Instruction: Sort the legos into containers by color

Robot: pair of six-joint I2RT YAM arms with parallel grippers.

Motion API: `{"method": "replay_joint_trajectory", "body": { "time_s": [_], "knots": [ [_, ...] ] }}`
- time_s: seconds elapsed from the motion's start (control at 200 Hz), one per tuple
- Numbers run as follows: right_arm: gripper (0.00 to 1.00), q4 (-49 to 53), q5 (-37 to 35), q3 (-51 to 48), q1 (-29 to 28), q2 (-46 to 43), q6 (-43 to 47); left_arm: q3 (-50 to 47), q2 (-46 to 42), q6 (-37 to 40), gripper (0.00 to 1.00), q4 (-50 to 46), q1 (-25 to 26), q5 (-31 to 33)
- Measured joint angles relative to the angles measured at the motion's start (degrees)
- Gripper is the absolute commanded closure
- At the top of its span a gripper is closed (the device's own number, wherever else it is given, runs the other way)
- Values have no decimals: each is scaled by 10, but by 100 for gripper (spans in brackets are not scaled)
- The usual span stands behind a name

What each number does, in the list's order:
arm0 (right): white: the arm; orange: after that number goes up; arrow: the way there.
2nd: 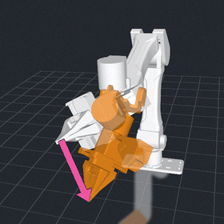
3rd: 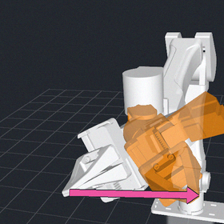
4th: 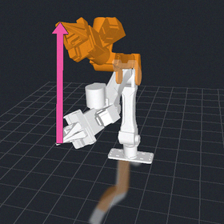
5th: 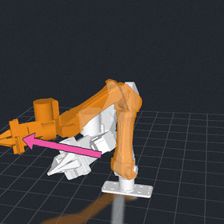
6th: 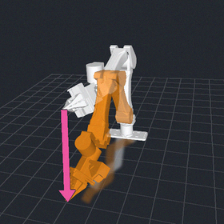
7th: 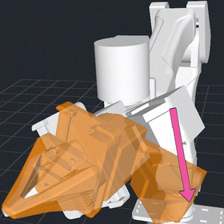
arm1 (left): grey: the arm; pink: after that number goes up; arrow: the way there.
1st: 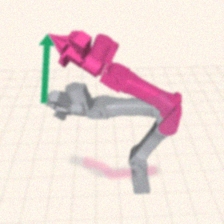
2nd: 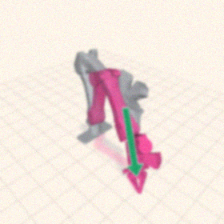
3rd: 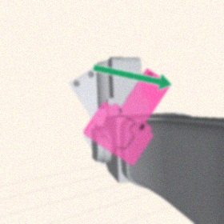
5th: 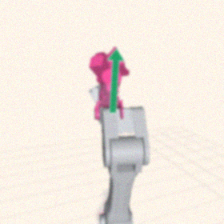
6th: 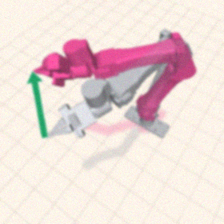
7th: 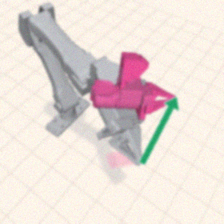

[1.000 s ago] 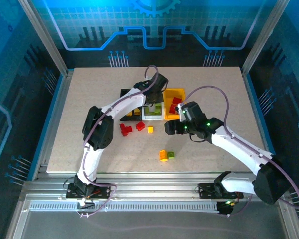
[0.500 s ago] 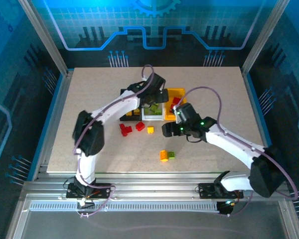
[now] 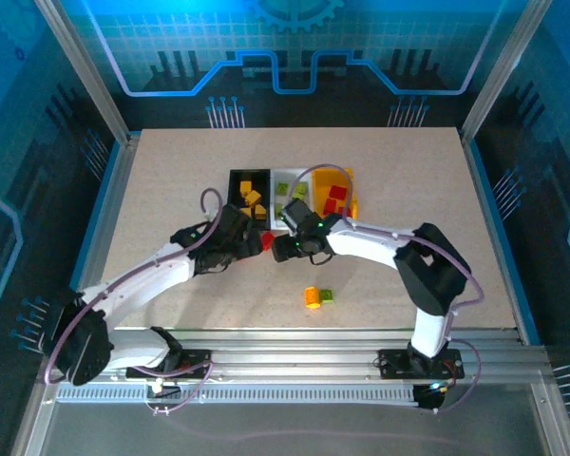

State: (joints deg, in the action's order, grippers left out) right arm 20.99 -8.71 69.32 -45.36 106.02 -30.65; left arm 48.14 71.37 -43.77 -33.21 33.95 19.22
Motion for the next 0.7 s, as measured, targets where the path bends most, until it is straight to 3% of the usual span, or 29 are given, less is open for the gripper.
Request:
{"method": "replay_joint_trajectory", "body": {
  "time_s": [0.135,0.375,0.7],
  "knots": [
    [31,5,-20,31,0,49,-7,-44,-51,-22,1,-16,0,10],
    [57,14,-40,50,0,78,-12,-86,-120,-54,1,-33,-18,28],
    [60,21,-11,54,-10,5,22,-104,-144,-59,1,-48,-41,38]
  ]
}}
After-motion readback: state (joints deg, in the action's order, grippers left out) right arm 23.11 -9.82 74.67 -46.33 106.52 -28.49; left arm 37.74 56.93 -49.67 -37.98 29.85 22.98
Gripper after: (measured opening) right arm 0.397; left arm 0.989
